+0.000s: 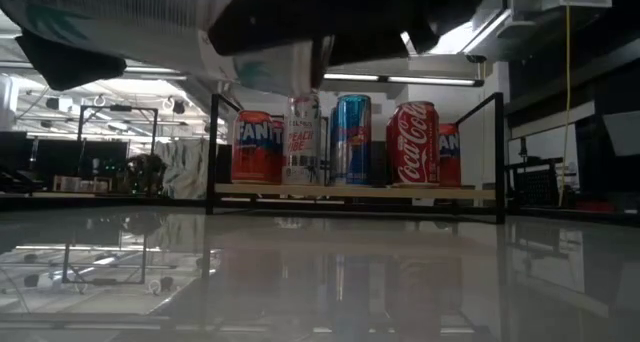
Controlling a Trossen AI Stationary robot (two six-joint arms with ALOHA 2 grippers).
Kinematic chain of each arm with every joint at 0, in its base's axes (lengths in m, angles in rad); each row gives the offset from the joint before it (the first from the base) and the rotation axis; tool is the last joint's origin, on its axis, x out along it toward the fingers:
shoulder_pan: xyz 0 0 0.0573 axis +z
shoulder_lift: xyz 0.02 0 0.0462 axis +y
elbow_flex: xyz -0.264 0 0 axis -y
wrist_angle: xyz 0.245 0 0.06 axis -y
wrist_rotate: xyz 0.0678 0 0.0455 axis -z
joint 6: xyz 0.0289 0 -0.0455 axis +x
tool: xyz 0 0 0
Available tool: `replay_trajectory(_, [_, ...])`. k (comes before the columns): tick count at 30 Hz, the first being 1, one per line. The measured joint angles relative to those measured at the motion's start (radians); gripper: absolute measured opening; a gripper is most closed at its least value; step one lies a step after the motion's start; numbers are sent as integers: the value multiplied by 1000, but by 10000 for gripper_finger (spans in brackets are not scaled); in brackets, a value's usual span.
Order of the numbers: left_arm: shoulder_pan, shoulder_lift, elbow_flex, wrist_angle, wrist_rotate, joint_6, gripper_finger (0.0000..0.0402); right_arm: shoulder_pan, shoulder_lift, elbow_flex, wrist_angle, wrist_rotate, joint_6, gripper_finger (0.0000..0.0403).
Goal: Place canned beverage on shelf
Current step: Put the white-pink soda can on the shelf aligned with the white-pink soda cans
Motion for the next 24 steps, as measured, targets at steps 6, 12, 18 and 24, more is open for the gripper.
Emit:
replay_trajectory(6, [1,0,0,73,-10,59,309,0,-1,0,34,23,-51,253])
replay_trajectory(12, [1,0,0,106,-10,65,302,0,-1,0,33,26,-52,253])
replay_trajectory(18, [1,0,0,105,-8,65,262,-1,-1,0,29,23,-54,253])
replay_trajectory(24, [1,0,-1,99,-10,54,237,-16,-1,0,20,-21,-49,261])
